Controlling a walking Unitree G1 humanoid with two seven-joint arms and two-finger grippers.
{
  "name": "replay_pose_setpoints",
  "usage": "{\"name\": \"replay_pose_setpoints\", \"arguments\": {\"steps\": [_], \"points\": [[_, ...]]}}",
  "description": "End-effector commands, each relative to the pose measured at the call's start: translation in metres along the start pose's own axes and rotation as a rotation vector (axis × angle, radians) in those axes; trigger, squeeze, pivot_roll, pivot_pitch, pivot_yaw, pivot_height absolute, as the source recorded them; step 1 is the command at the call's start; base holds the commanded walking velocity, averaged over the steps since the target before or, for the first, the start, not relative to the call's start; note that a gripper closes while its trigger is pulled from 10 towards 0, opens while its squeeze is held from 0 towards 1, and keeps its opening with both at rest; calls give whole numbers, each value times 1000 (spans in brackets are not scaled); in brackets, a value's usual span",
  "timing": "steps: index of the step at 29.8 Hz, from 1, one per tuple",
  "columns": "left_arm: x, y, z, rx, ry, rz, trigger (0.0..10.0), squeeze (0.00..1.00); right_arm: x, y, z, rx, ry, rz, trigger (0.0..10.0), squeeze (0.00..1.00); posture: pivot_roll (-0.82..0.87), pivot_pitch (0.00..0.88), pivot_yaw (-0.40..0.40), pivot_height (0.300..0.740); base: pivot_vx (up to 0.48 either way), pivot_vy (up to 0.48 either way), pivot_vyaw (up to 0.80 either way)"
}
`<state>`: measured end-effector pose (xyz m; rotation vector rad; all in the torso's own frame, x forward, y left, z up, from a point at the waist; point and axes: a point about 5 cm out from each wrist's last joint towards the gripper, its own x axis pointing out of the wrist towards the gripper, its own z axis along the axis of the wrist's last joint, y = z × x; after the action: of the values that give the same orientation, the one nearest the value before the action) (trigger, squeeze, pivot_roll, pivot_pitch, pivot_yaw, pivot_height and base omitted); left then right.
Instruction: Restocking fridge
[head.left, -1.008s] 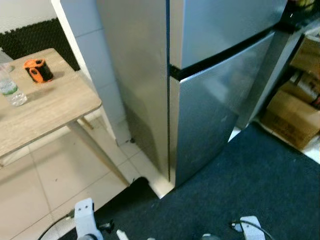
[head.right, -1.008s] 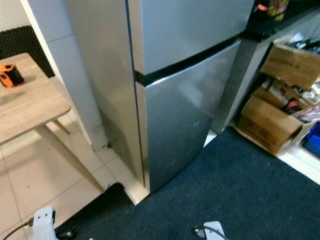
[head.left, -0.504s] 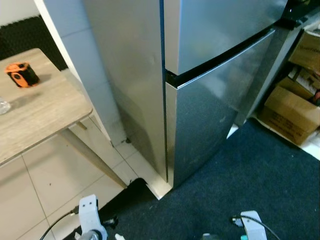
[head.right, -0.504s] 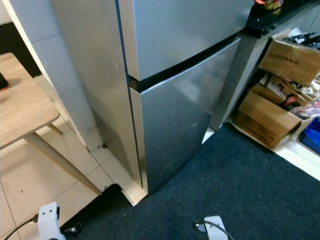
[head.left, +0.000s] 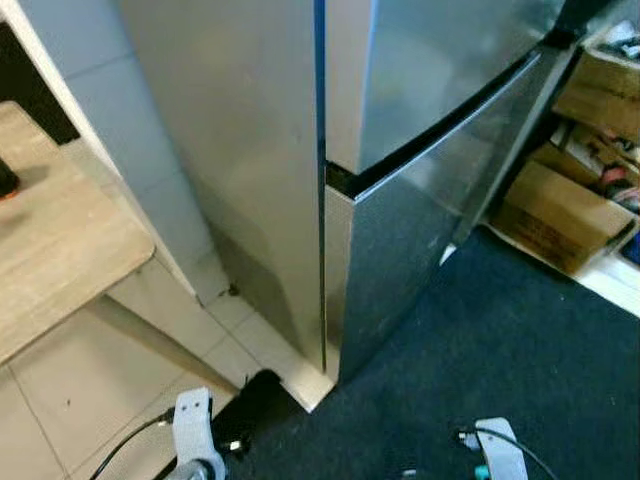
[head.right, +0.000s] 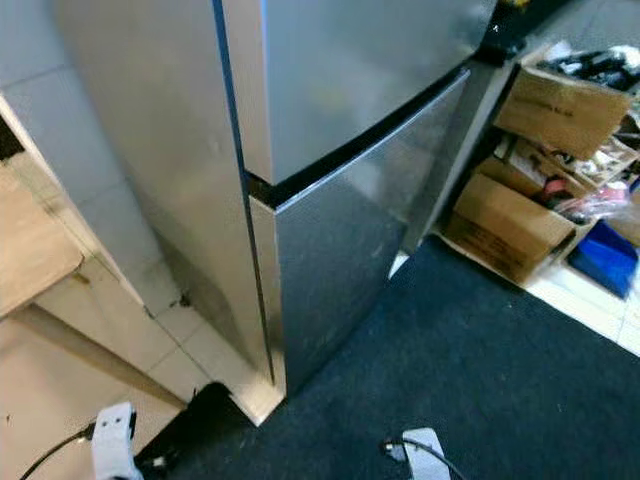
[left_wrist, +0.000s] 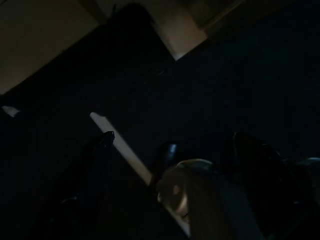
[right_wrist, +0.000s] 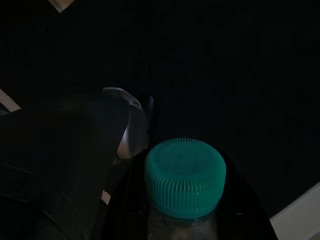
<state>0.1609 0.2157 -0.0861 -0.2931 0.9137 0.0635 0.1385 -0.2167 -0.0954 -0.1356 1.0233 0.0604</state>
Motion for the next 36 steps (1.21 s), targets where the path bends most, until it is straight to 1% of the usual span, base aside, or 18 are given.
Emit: {"name": "replay_pose_setpoints", "arguments": {"steps": [1, 2, 5, 8, 19, 22, 26, 29, 33, 36], "points": [[0, -2, -6, -2, 23, 10, 10000, 0, -2, -1, -7, -1, 23, -2, 10000, 0, -64, 83, 24, 740, 0, -461, 0], [0, -1, -6, -4, 23, 15, 10000, 0, -2, -1, -7, -1, 23, -2, 10000, 0, -64, 83, 24, 740, 0, -461, 0], [0, -1, -5, -7, 12, 23, 10000, 0, -2, -1, -7, 0, 23, -2, 10000, 0, -64, 83, 24, 740, 0, 0, 0], [0, 0, -5, 14, 19, 30, 10000, 0, -2, -1, -7, 1, 22, -2, 10000, 0, -64, 83, 24, 740, 0, 0, 0], [0, -2, -5, 12, 22, 6, 10000, 0, -2, 0, -6, -4, 15, 16, 10000, 0, -68, 85, 27, 740, 0, 0, 0], [0, -4, -6, 19, 31, -11, 10000, 0, -2, 0, -7, 28, 3, 44, 10000, 0, -70, 85, 27, 740, 0, -465, 0], [1, -4, -5, 34, 31, 2, 10000, 0, -3, -3, -7, -9, 14, 48, 10000, 0, -73, 83, 26, 740, 0, -465, 769], [1, -4, -3, 19, 20, 16, 10000, 0, -3, -3, -8, -14, 17, 47, 10000, 0, -73, 83, 26, 740, 0, 0, 769], [2, -5, -3, 20, 21, 11, 10000, 0, -3, -5, -6, -25, 16, 31, 10000, 0, -73, 76, 24, 740, 0, 0, 781], [2, -5, -3, 20, 21, 9, 10000, 0, -2, -8, -5, -39, 24, -4, 10000, 0, -73, 76, 24, 740, 0, 0, 0]]}}
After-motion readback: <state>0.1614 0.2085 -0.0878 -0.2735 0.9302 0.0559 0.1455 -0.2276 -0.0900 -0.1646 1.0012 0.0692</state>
